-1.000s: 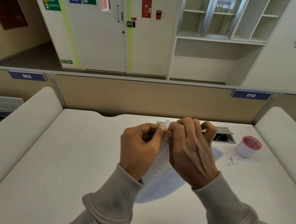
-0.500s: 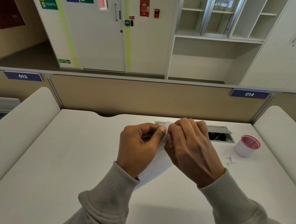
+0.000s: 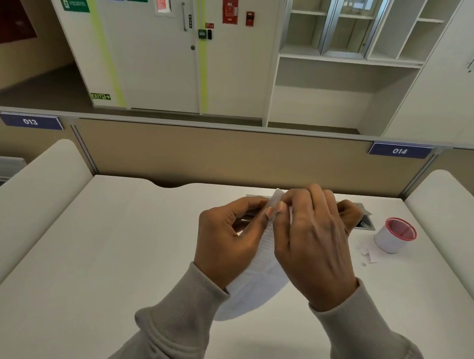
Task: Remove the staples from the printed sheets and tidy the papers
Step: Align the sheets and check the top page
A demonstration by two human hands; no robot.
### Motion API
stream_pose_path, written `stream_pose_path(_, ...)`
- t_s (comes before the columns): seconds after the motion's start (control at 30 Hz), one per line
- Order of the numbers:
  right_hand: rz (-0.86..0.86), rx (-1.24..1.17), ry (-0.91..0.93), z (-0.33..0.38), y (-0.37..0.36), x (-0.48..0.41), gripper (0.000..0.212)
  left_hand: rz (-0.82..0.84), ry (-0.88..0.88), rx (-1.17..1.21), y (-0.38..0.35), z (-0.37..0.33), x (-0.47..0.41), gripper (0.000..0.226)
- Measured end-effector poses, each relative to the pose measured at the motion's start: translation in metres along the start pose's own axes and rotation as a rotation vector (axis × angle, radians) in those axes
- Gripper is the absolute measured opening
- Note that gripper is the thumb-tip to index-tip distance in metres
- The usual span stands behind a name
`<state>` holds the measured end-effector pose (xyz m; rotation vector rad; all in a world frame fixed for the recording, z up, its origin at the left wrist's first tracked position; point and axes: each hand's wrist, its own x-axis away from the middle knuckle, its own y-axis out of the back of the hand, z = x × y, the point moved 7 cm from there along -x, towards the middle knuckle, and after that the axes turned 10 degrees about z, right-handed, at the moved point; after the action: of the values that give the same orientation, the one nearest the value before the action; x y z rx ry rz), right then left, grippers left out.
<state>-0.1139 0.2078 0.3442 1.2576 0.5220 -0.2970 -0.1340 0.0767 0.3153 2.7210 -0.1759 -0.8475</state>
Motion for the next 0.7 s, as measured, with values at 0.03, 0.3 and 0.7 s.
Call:
stream_pose_path(0.03,-0.007,-0.016,-0.048,-0.001,-0.001,0.0,0.02,-0.021,-0.032,-0.04,-0.002,-0.002,0.0,0.027)
stream_pose_path(0.3,0.28,-0.851,-0.532,-0.032,-0.038,-0.001,0.036,-0.18,-0.188,-0.325,-0.01,0.004,0.002,0.023)
stream_pose_path(0.7,0.646,-1.394,-0.688,-0.056,-0.064,-0.008,0.026,-0.175,-0.298,-0.412,-0.021,0.005,-0.01,0.016)
